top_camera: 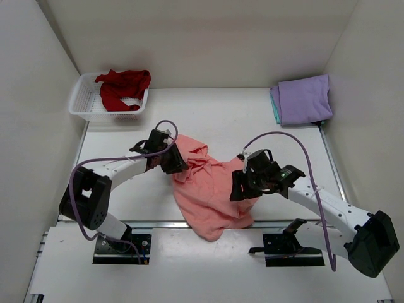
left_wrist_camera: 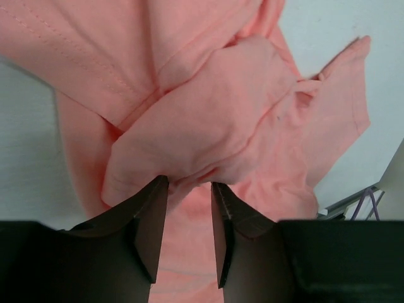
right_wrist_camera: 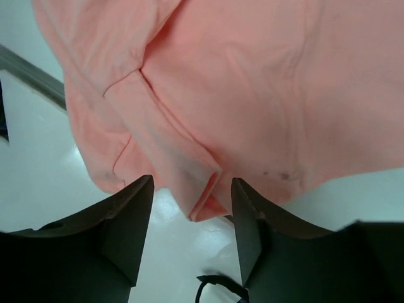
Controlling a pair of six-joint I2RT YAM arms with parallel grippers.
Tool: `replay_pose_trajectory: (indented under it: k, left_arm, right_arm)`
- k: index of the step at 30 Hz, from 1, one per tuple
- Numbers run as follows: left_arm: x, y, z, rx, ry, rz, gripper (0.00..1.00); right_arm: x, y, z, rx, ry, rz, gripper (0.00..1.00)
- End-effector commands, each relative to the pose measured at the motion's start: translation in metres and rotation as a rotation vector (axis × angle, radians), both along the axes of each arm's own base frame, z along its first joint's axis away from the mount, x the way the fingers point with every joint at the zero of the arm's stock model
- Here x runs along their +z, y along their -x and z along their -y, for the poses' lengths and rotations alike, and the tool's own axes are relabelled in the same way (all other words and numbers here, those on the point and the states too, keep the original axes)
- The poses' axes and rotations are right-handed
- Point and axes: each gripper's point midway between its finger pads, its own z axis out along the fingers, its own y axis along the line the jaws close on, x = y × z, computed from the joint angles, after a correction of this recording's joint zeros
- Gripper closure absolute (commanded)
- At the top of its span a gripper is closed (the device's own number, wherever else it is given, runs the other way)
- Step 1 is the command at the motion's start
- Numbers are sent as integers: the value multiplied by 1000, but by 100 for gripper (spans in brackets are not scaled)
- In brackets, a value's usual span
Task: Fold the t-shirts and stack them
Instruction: Flatten out the tshirt
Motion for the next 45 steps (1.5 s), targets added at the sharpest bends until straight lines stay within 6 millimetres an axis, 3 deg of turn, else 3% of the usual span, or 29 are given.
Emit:
replay_pose_trajectory:
  k: [1,6,7,9,10,11,12,15,16,18,19,21,22,23,24,25,26,28,29,30,31,32,34,35,37,38,40,43,45]
  left_arm:
    - [-7,-1,4,-25,-6,1,55]
    - [-12,-1,7,-26,-23,-15,65]
    - [-15,0,5,-30,-24,-13,73]
    - [-16,2,4,-25,-11,-23,91]
    - [-12,1,4,-27,11,-17,100]
    - [-14,1,3,-20,10,-23,100]
    - [-10,-1,2,-16,13,-18,100]
    - [18,-23,-3,0,32,27,100]
    - [25,-29,-11,12,25,35,100]
    - [72,-66,-13,35,47,141,100]
    - [79,-76,-22,55,39,148,100]
    - [137,-124,-29,74,39,275,100]
    - [153,-135,-31,84,46,302,100]
    - [186,-156,-34,97,43,374,100]
    - [239,-172,-34,103,66,486,100]
    - [279,-184,-38,108,69,572,100]
    - [289,-192,-46,123,51,592,100]
    - [374,-197,-66,181,72,769,100]
    - [384,-192,-72,192,78,787,100]
    - [373,-191,-74,194,78,759,100]
    - [380,-182,-71,172,98,780,100]
    - [365,-174,-66,153,100,754,100]
    - [299,-161,-51,111,118,621,100]
    - [302,-148,-40,88,179,623,100]
    - [238,-125,-22,67,240,494,93]
    - [244,-117,-7,46,313,516,80]
    - [202,-101,11,27,369,439,79]
    - [168,-92,44,-20,426,359,64]
    - [151,-93,73,-73,488,335,63]
  right_arm:
    - [-3,13,-10,25,-48,-37,53]
    - [-22,12,-11,38,-16,-52,40]
    - [-28,11,-12,45,-14,-58,39]
    - [-28,2,-15,53,-19,-49,54]
    - [-21,0,-21,81,-38,-28,68]
    - [-13,-6,-25,88,-45,-9,94]
    - [-12,-10,-26,96,-37,-5,100]
    - [7,-31,-20,98,21,55,100]
    - [24,-48,-20,83,21,115,100]
    - [60,-80,-4,3,61,217,99]
    - [73,-96,6,-33,82,270,100]
    - [130,-144,34,-130,165,466,100]
    - [148,-155,40,-150,189,525,100]
    - [187,-171,51,-198,221,636,100]
    - [228,-188,59,-256,238,754,100]
    - [247,-197,68,-282,288,823,99]
    - [284,-202,72,-287,295,916,100]
    - [354,-213,80,-342,316,1090,100]
    - [371,-213,82,-349,298,1122,100]
    - [379,-210,79,-335,278,1134,100]
    - [376,-212,80,-328,280,1126,100]
    - [367,-209,71,-278,279,1110,100]
    - [356,-195,62,-212,246,1098,100]
    - [339,-193,54,-180,244,1065,100]
    - [331,-175,47,-137,194,1049,100]
    - [321,-170,43,-126,185,1024,100]
    - [315,-157,38,-93,157,1015,100]
    - [311,-150,37,-67,145,1001,100]
    - [316,-149,36,-54,138,1014,100]
